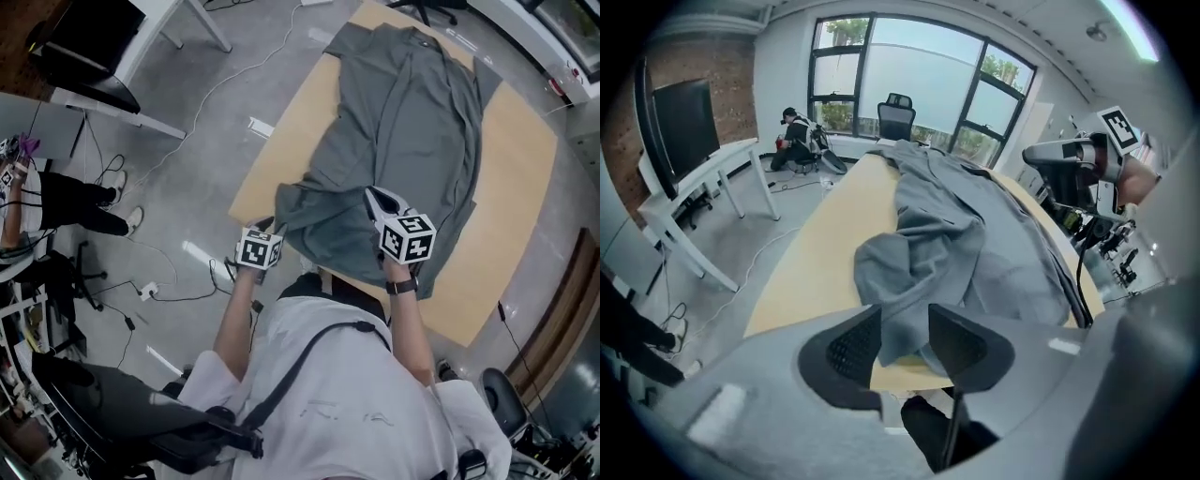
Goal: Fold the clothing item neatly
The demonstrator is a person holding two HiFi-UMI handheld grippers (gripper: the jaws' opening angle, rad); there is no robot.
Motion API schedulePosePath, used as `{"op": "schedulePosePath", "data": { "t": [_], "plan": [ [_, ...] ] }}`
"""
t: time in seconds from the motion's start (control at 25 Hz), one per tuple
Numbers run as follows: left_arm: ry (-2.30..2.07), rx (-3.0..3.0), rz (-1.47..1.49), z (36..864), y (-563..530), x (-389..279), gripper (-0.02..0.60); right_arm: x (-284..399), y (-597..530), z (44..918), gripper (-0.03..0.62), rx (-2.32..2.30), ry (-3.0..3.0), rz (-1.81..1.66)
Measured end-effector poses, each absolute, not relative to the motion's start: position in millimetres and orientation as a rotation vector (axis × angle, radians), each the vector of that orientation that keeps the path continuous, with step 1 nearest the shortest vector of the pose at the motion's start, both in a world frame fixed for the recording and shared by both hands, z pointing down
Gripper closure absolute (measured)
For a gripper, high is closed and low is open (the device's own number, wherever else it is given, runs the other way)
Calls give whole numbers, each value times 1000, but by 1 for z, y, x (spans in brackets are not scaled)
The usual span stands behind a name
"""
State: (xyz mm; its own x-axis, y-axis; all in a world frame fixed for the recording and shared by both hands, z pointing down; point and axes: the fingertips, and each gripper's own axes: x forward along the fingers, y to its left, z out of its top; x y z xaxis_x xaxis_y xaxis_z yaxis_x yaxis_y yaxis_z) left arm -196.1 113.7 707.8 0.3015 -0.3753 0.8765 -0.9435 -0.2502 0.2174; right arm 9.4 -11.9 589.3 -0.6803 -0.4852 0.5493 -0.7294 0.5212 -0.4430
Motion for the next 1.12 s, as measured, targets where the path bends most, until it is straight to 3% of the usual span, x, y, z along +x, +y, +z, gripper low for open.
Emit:
{"op": "schedulePosePath", "data": {
  "t": [0.32, 0.48, 0.6, 0.92, 1.12],
  "plan": [
    [-1146, 1710, 918, 758, 128, -190, 406, -20, 29, 581, 595, 966, -2401, 878],
    [-1192, 1663, 863, 750, 133, -196, 527, -17, 36, 569, 595, 1023, -2404, 854],
    [-1154, 1683, 826, 731, 149, -189, 540, -9, 45, 564, 595, 1078, -2401, 848],
    [-883, 1845, 608, 635, 187, -120, 545, 15, 82, 550, 595, 1230, -2374, 872],
    [-727, 1819, 582, 631, 208, -64, 561, 48, 102, 532, 595, 1376, -2351, 862]
  ]
}}
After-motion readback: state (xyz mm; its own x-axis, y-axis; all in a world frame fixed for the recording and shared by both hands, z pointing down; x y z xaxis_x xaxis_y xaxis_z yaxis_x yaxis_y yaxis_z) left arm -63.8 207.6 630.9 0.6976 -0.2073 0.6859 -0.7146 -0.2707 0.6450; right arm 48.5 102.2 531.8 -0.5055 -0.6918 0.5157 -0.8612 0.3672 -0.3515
